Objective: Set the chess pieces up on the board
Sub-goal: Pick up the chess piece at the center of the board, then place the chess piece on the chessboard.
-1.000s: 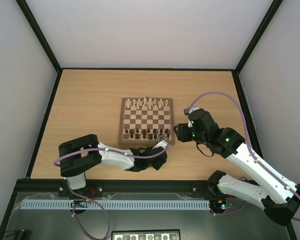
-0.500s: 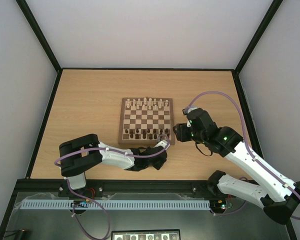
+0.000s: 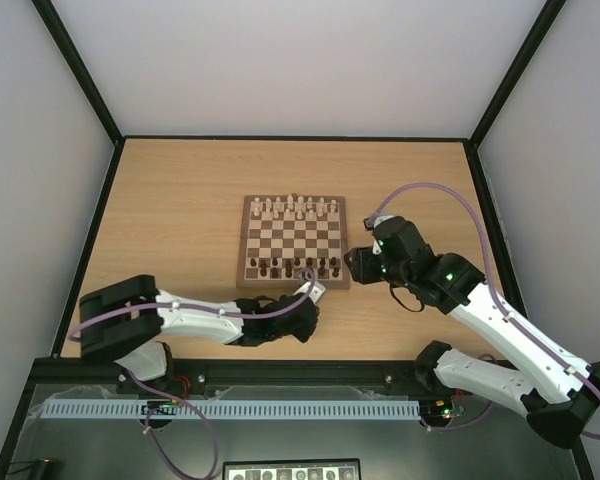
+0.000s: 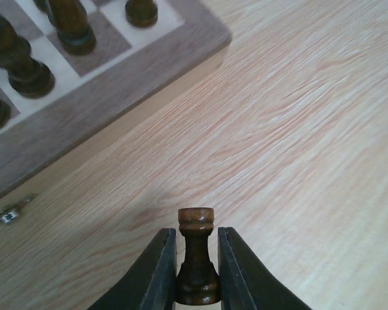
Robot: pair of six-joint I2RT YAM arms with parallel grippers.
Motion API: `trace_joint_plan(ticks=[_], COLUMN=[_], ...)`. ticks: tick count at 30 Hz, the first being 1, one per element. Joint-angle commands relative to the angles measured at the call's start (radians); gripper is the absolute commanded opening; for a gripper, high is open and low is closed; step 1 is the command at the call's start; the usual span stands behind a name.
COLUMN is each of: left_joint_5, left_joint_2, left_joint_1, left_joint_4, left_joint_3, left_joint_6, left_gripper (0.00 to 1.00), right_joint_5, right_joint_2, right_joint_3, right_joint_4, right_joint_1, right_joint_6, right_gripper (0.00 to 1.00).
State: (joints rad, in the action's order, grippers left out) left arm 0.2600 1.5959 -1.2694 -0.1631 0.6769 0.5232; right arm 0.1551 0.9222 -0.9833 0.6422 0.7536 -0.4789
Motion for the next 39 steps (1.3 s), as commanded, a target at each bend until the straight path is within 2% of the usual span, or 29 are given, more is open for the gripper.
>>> trace_joint_plan(ticks=[1,13,16,19,26,33,39], left_joint_5=[-0.019,-0.142,-0.160,-0.168,-0.172,-0.186,-0.197], left_joint_2=[-0.125,-0.588,-0.707,-0.777,-0.829,-0.831,-0.832], left_joint_1=[-0.023,-0.060,-0.059,-0.061,-0.065,-0.065,-0.065], left_joint_4=[-0.005,0.015,0.051,0.084,0.100,0.090,0.080], left_joint_3=[-0.035,-0.185,-0.203,-0.209,-0.217,-0.207,-0.196], left_joint_6=[0.015,0.015,0.007,-0.006,-0.030,-0.048,-0.062], left_gripper=[0.17,0.17,0.18,0.18,0.18,0.18,0.18], right_joint_5=[-0.059,-0.397,-0.507,-0.622,-0.902,-0.983,-0.993], right_joint_2=[-0.017,-0.066,-0.068,-0.065,-0.039,-0.026,-0.009], right_joint_3=[0.031,0.122,0.135,0.150,0.191,0.217,0.251], right_joint_4=[-0.013,-0.115,-0.143,-0.188,-0.333,-0.393,-0.423], right_joint_1=[-0.002,-0.004,-0.003,-0.004,-0.004,-0.004,-0.004], right_joint_6=[-0.005,-0.020,-0.030,-0.048,-0.107,-0.135,-0.145], right_gripper=[0.55,0.55,0.48,0.47,0.47,0.46,0.46])
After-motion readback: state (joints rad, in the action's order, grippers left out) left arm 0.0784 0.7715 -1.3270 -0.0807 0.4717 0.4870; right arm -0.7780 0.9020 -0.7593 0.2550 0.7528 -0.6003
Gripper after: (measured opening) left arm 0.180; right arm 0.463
